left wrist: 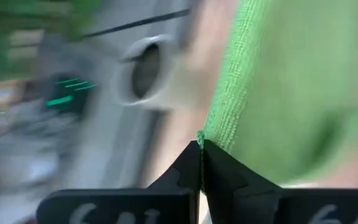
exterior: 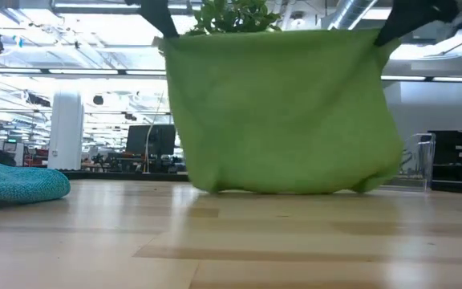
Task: Fold microfiber towels
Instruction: Fold the green microfiber towel
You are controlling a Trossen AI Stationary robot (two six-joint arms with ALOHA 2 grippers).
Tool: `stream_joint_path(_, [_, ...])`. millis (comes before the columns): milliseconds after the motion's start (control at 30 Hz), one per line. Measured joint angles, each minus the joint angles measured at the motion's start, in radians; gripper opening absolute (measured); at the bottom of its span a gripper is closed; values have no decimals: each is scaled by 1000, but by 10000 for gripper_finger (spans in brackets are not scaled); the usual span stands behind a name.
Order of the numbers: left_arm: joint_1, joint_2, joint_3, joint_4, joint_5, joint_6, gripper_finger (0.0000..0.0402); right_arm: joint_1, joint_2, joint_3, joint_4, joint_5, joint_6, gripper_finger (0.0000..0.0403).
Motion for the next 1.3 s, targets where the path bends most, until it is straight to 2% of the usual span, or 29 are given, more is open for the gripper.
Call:
stream_joint_path(67, [45,-79,-106,169,185,139,0,-33,-14,13,2,12,-19,16])
stream_joint_path(133, [89,-148,-189,295,313,260,0,-63,-32,18,7,3,-93,18])
stream_joint_path(267, [204,-215,-290,360,421,447,0,-137,-50,19,65,-39,-220,13])
stream_joint_path(433, [334,-216,-286,355,456,547,0,-247,-55,19,202,-32,-435,18])
stream_joint_path(567, [437,-216,-241,359,422,675,0,-348,-52,19,279,-43,-520,17])
stream_joint_path(767, [548,-221,-136,357,421,784,0,-418,-48,19,400,-27,-654,17])
stream_joint_path(867, [558,-221,-110,336,431,744,0,-414,-48,19,400,-28,-640,18])
stream_joint_path(1033, [517,-217,-144,179,565,580,0,-310,-40,-46,396,-49,-531,13])
stream_joint_path(1167, [402,-209,-249,139,599,496,0,-168,-25,-134,395,-68,-356,19])
stream_joint_path(1300, [250,-209,-353,214,587,367,0,-2,-1,-178,394,-67,-172,16])
